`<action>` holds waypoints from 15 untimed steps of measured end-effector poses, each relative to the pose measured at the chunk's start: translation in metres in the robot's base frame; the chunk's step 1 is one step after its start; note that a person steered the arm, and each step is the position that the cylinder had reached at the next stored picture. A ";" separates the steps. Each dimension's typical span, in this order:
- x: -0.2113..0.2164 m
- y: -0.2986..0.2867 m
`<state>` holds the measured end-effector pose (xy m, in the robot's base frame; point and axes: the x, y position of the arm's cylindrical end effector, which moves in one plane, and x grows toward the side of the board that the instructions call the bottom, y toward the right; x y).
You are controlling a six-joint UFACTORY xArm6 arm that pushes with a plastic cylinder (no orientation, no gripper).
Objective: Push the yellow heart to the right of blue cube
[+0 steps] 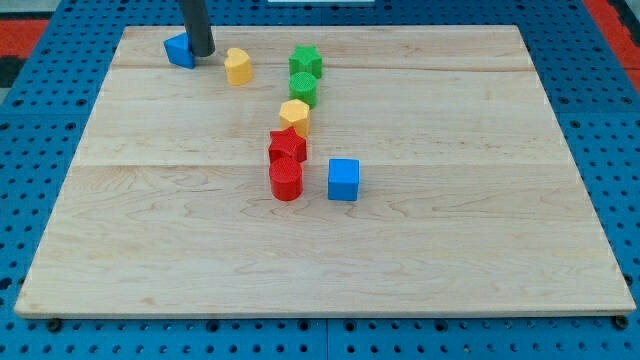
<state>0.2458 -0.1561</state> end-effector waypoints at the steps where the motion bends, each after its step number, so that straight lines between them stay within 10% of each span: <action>1: 0.013 0.011; 4: 0.015 0.060; 6: 0.129 0.044; 8: 0.093 0.012; 15: 0.227 -0.086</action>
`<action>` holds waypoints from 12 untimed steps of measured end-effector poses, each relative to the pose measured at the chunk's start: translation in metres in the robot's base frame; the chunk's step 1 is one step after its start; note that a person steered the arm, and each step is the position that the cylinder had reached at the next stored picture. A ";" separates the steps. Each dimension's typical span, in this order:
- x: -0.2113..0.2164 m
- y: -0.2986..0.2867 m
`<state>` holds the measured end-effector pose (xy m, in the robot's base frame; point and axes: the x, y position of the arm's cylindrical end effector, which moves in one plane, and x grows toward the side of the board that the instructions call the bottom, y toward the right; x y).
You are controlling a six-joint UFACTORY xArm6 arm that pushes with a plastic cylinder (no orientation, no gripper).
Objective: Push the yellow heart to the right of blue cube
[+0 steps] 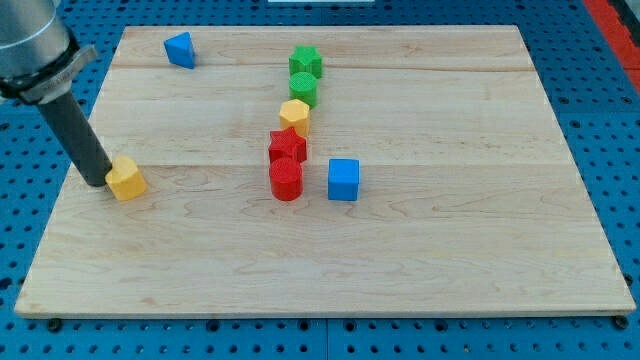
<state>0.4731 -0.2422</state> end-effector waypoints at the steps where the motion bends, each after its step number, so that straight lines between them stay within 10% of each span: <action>1: 0.006 0.033; 6: -0.024 0.088; 12: 0.091 0.165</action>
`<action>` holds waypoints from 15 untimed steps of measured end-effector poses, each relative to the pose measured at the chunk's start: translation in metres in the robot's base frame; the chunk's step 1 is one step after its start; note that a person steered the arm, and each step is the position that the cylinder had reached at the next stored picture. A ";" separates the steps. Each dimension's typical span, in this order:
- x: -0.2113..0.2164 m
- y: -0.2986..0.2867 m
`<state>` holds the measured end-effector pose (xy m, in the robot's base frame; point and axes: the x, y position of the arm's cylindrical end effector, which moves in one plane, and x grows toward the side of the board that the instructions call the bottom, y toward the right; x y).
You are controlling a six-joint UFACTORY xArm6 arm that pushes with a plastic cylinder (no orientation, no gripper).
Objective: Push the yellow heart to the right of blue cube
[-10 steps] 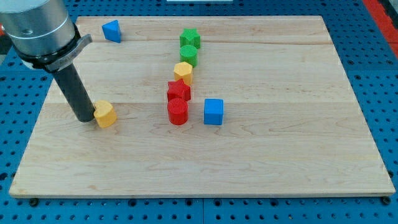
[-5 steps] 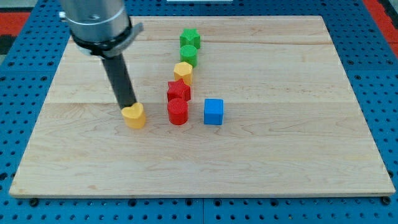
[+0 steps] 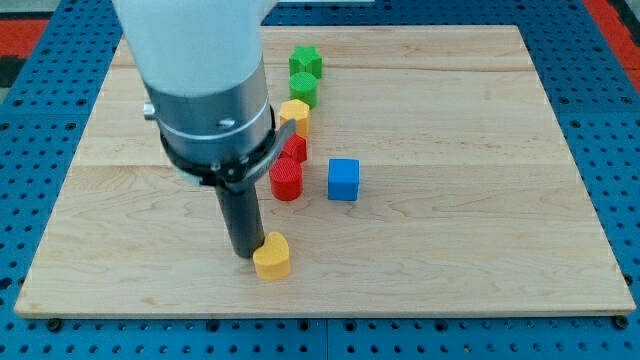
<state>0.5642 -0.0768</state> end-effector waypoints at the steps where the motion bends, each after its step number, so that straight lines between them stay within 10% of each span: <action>1: 0.033 -0.005; 13: -0.016 0.046; 15: -0.028 0.138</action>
<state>0.5365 0.0610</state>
